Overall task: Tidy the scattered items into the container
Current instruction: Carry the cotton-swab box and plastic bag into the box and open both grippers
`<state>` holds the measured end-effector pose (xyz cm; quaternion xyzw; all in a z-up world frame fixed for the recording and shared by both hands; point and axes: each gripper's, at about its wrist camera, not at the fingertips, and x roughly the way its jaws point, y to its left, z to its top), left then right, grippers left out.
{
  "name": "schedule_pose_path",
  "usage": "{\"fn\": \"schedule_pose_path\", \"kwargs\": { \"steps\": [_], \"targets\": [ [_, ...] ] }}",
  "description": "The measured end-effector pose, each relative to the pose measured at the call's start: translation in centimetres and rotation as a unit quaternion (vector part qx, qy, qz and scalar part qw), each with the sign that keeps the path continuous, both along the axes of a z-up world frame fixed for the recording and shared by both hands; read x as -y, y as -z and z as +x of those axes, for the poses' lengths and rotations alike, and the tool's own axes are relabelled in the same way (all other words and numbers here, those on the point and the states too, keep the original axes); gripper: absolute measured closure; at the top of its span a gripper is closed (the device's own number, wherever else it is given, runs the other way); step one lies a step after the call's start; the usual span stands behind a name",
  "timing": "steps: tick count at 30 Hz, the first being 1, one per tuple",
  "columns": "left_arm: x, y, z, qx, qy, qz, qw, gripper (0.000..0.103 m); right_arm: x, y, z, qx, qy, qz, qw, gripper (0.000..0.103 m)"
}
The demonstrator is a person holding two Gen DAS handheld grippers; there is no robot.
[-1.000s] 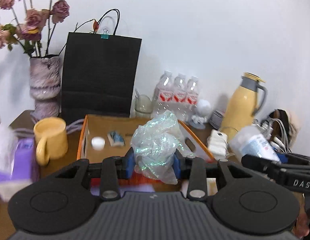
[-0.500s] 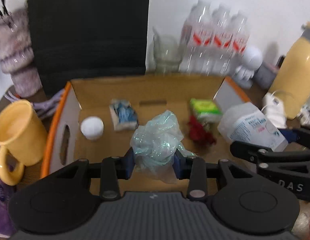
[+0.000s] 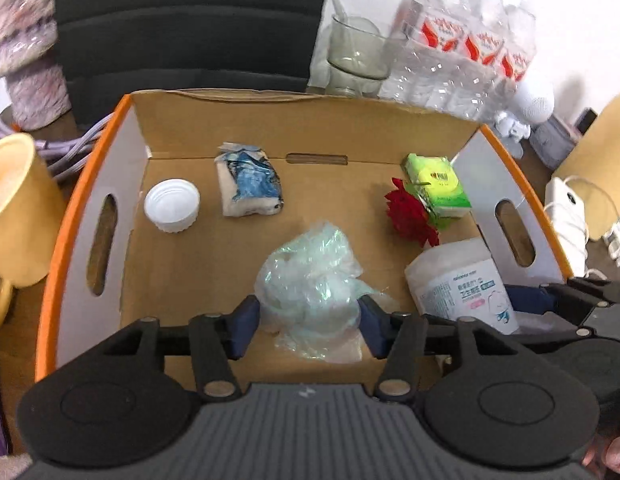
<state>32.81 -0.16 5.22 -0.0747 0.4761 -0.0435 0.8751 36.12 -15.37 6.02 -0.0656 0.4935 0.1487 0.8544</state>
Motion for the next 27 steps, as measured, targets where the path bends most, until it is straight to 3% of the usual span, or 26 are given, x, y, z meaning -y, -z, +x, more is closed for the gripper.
{"fn": "schedule_pose_path", "kwargs": {
  "steps": [4, 6, 9, 12, 14, 19, 27],
  "targets": [
    [-1.1, -2.7, -0.9, 0.015, -0.002, -0.005, 0.9999, 0.023, 0.6, -2.3, -1.0, 0.012, -0.001, 0.021, 1.000, 0.031],
    [-1.7, -4.9, -1.2, 0.024, -0.008, 0.000, 0.9997, 0.016, 1.0, -4.1, -1.4, 0.016, 0.002, 0.042, 0.999, 0.024],
    [-2.6, -7.7, -1.0, 0.016, -0.054, 0.030, 0.9979, 0.002, 1.8, -6.6, -0.7, -0.009, 0.014, 0.089, 0.996, 0.019],
    [-3.5, -9.7, -0.7, -0.021, -0.072, 0.050, 0.9959, 0.002, 2.7, -9.1, 0.2, -0.038, 0.036, 0.116, 0.992, 0.019],
    [-3.9, -11.4, -1.5, -0.017, -0.072, 0.068, 0.9949, 0.002, 3.0, -11.6, 0.3, -0.029, 0.047, 0.111, 0.992, 0.019],
    [-4.5, -13.2, -4.5, 0.032, -0.070, 0.082, 0.9937, 0.000, 3.9, -16.7, -2.4, 0.036, 0.046, 0.139, 0.989, 0.013],
    [-4.0, -11.4, -11.9, 0.161, -0.096, 0.076, 0.9793, 0.000, 4.2, -16.2, -8.1, 0.138, 0.010, 0.132, 0.982, 0.013]
  ]
}}
